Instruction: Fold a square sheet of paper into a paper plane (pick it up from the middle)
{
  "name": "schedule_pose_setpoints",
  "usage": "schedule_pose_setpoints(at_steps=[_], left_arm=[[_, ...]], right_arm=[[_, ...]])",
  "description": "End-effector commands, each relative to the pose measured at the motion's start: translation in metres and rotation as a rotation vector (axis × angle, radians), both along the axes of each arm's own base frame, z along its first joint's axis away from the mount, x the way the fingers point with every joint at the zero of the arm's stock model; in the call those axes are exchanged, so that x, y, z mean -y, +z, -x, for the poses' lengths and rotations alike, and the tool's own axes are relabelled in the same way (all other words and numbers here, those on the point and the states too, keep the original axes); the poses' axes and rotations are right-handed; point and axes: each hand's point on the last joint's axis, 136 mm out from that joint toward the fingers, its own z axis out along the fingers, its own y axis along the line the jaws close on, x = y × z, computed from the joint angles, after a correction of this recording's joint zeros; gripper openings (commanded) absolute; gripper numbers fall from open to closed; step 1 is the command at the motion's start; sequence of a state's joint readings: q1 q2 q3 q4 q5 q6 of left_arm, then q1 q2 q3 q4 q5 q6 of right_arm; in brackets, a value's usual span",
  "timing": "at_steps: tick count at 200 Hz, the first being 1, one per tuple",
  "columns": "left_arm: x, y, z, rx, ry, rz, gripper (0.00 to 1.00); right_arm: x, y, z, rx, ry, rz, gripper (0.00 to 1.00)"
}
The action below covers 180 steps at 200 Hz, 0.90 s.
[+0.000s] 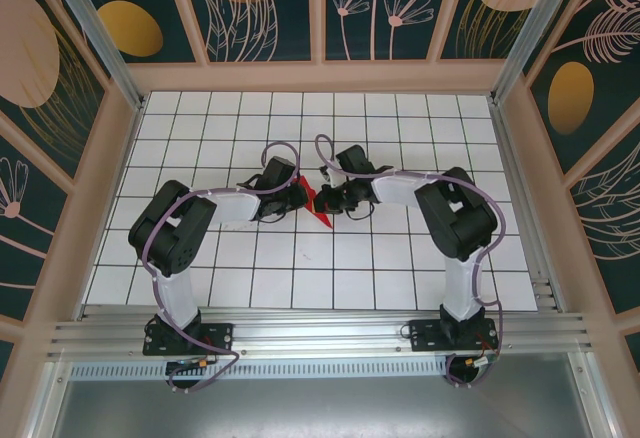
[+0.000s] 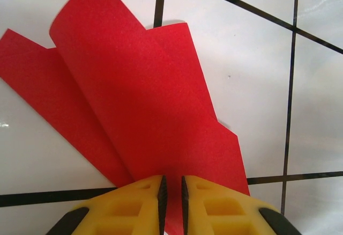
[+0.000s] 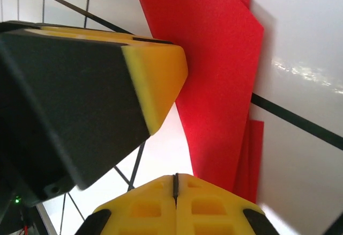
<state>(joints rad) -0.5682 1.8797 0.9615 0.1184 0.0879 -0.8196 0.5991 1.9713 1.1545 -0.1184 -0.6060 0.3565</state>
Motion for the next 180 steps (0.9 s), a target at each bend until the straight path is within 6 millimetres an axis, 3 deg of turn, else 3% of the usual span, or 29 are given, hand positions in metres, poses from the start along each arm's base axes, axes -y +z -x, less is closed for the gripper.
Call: schedule_pose_setpoints(at_steps=[1, 43, 90, 101, 129, 180], left_arm=[[-0.010, -0.011, 0.005, -0.042, 0.019, -0.036, 0.19], [-0.007, 0.004, 0.000, 0.003, 0.007, -0.005, 0.20], [0.027, 0.065, 0.001, 0.162, -0.106, 0.242, 0.28], [0.032, 0.072, 0.002, 0.181, -0.122, 0.290, 0.29], [0.036, 0.061, -0.001, 0.159, -0.128, 0.282, 0.29], [0.018, 0.022, -0.006, 0.081, -0.065, 0.132, 0.28]], right_arm=[[-0.002, -0.017, 0.003, -0.033, 0.012, 0.024, 0.02], [0.013, -0.043, 0.017, -0.082, 0.002, 0.088, 0.02], [0.020, -0.054, 0.024, -0.109, -0.008, 0.115, 0.02], [0.020, -0.054, 0.024, -0.111, -0.009, 0.114, 0.02], [0.021, -0.056, 0.026, -0.117, -0.012, 0.118, 0.02], [0.024, -0.059, 0.029, -0.127, -0.013, 0.128, 0.02]])
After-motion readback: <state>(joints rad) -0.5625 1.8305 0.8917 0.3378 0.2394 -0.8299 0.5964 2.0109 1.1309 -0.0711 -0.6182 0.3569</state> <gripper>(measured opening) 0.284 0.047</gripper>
